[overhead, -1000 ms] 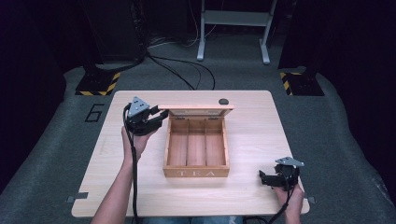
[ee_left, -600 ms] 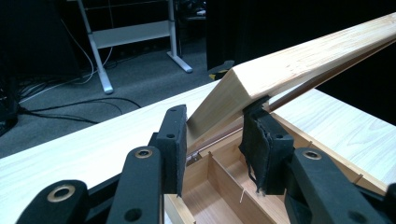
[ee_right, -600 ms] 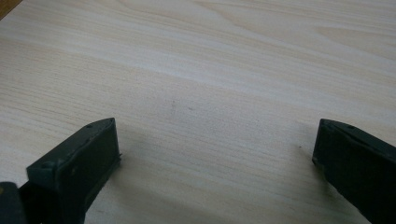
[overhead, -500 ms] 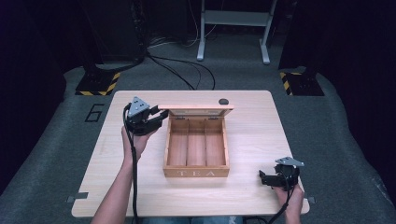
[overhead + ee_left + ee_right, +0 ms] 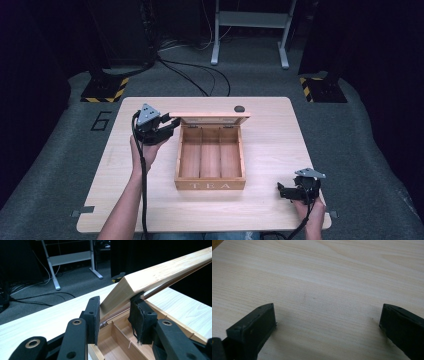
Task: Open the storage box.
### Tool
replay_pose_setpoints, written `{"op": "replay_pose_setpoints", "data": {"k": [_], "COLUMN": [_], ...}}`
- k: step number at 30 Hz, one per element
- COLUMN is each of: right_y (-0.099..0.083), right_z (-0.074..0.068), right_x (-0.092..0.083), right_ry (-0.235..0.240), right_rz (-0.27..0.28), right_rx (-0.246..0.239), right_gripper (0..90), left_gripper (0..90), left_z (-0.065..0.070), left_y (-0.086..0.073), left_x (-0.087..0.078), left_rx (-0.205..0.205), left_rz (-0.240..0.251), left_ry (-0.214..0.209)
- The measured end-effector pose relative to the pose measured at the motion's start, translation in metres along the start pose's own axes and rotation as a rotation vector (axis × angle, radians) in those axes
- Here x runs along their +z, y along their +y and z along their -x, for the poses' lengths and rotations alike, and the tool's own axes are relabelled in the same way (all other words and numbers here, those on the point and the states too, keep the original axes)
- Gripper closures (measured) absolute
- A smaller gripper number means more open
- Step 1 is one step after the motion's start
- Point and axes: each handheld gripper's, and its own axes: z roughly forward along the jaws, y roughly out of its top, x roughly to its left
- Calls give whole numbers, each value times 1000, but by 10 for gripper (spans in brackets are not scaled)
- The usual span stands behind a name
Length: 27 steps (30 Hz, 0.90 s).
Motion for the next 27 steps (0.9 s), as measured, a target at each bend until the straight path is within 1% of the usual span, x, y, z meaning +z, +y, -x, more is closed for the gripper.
{"op": "replay_pose_setpoints", "data": {"k": [27], "right_y": [0], "right_z": [0], "right_x": [0], "right_ry": [0], "right_rz": [0], "right_rx": [0], "right_gripper": [0], "left_gripper": [605], "left_z": [0], "left_y": [0], "left_x": [-1], "left_rx": [4], "left_rz": [-6], "left_ry": [-4]}}
